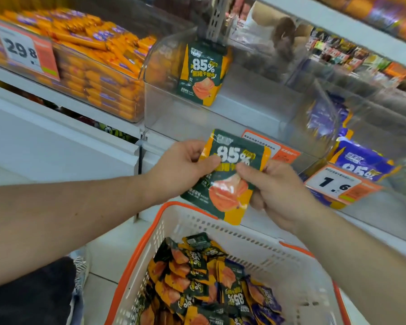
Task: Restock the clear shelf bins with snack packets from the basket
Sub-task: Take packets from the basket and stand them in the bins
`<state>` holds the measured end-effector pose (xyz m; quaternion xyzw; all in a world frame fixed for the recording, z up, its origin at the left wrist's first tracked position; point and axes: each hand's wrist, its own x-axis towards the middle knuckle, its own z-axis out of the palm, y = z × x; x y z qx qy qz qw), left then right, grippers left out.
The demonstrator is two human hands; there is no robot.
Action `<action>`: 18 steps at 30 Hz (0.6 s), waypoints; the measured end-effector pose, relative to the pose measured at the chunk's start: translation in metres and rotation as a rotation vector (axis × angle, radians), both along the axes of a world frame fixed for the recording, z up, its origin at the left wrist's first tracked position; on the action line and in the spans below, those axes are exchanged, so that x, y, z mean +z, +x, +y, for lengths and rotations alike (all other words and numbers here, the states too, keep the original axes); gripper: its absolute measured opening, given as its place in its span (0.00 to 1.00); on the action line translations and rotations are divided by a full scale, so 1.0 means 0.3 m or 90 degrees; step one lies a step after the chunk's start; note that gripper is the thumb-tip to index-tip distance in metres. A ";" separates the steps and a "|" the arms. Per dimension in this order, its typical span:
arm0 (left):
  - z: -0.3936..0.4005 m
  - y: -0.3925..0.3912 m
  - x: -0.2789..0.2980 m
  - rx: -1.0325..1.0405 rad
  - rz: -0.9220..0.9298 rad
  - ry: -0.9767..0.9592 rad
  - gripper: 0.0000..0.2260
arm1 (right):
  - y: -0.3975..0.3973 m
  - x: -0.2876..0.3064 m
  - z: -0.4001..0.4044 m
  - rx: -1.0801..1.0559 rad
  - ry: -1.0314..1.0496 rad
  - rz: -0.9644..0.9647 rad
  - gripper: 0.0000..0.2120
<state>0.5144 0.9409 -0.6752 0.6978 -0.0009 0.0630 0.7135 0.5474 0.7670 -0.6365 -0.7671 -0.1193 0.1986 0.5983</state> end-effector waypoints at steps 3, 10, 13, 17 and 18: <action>0.032 0.034 0.029 0.126 -0.082 0.055 0.13 | 0.028 0.111 0.041 -0.024 0.024 -0.003 0.14; 0.159 0.135 0.020 0.397 -0.426 0.575 0.16 | 0.195 0.287 0.107 -0.068 0.172 0.222 0.05; 0.154 0.169 -0.008 0.386 -0.416 0.759 0.28 | 0.304 0.294 0.171 -0.147 0.172 0.230 0.09; 0.156 0.194 -0.047 0.378 -0.411 0.850 0.32 | 0.465 0.242 0.279 -0.168 -0.004 0.086 0.08; 0.156 0.201 -0.053 0.385 -0.416 0.859 0.32 | 0.501 0.224 0.302 -0.145 -0.068 0.037 0.07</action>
